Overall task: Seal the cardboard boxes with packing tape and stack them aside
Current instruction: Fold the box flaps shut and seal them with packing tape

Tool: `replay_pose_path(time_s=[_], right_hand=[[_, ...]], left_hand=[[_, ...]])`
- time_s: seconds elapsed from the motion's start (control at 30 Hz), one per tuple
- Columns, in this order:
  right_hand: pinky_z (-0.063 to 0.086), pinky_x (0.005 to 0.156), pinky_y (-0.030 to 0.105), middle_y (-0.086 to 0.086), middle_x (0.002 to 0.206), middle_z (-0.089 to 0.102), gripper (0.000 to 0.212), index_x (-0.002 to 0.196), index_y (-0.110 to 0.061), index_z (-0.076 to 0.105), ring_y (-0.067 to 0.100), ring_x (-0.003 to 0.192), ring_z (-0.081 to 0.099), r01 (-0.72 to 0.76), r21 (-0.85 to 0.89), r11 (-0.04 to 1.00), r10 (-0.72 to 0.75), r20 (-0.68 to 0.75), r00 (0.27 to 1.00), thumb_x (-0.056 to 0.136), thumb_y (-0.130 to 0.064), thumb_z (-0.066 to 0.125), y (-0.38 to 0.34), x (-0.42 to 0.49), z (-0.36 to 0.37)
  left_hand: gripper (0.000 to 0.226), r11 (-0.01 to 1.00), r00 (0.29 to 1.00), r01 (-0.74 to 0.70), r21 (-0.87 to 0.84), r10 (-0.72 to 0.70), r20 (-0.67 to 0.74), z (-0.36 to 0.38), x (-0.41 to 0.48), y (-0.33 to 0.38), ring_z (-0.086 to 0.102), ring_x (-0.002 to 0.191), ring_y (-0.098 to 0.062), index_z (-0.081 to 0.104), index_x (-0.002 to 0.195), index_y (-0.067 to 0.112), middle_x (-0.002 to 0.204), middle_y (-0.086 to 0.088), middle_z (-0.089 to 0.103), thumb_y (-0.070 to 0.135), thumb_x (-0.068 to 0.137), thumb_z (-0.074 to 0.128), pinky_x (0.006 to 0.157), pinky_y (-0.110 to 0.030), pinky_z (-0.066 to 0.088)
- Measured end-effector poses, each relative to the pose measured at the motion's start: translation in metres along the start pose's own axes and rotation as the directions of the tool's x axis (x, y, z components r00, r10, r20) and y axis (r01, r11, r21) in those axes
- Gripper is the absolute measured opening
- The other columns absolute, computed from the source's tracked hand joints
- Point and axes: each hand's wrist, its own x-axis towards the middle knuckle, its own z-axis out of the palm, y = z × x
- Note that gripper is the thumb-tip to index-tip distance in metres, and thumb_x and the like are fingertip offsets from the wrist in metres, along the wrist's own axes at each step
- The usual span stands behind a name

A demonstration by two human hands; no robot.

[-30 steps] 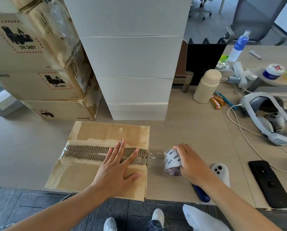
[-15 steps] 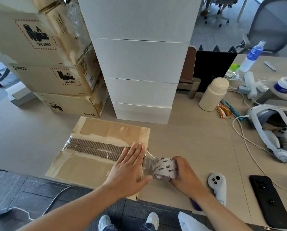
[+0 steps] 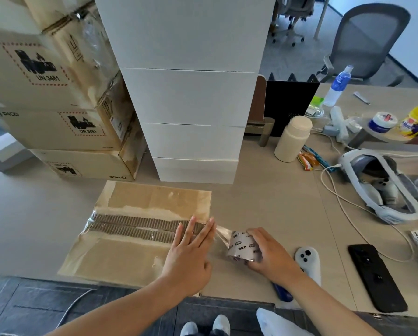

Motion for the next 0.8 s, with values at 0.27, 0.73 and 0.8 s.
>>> replay_pose_path(time_s=[0.27,0.73,0.8], right_hand=[[0.048,0.080,0.028,-0.007,0.108,0.049,0.083,0.132,-0.026,0.045,0.010,0.093,0.052,-0.068,-0.103,0.992,0.079,0.102,0.992,0.066,-0.074,0.055,0.013,0.012,0.003],[0.045,0.091,0.032,-0.005,0.120,0.049,0.076,0.134,-0.024,0.036,0.018,0.110,0.049,0.033,-0.098,0.995,-0.011,0.219,0.976,0.073,-0.065,0.058,0.022,0.023,0.013],[0.044,0.093,0.032,-0.003,0.123,0.050,0.078,0.137,-0.023,0.035,0.020,0.112,0.049,0.063,-0.110,0.992,-0.036,0.240,0.970,0.073,-0.062,0.057,0.027,0.022,0.009]], left_hand=[[0.073,0.991,0.994,0.046,0.126,-0.058,0.093,-0.008,0.004,0.010,-0.036,0.143,-0.031,-0.025,0.150,0.031,0.156,0.014,-0.035,0.035,0.095,0.023,0.120,-0.054,-0.013],[0.054,0.996,0.925,-0.077,-0.038,0.057,-0.375,0.017,0.003,0.077,0.013,0.152,-0.016,0.044,0.147,0.032,0.161,0.007,0.027,0.024,0.093,0.045,0.123,-0.037,0.018],[0.036,0.878,0.896,0.031,-0.477,-0.236,-0.376,0.023,-0.002,0.102,0.039,0.134,0.001,0.063,0.131,0.033,0.140,0.020,0.053,0.032,0.096,0.054,0.112,-0.021,0.036]])
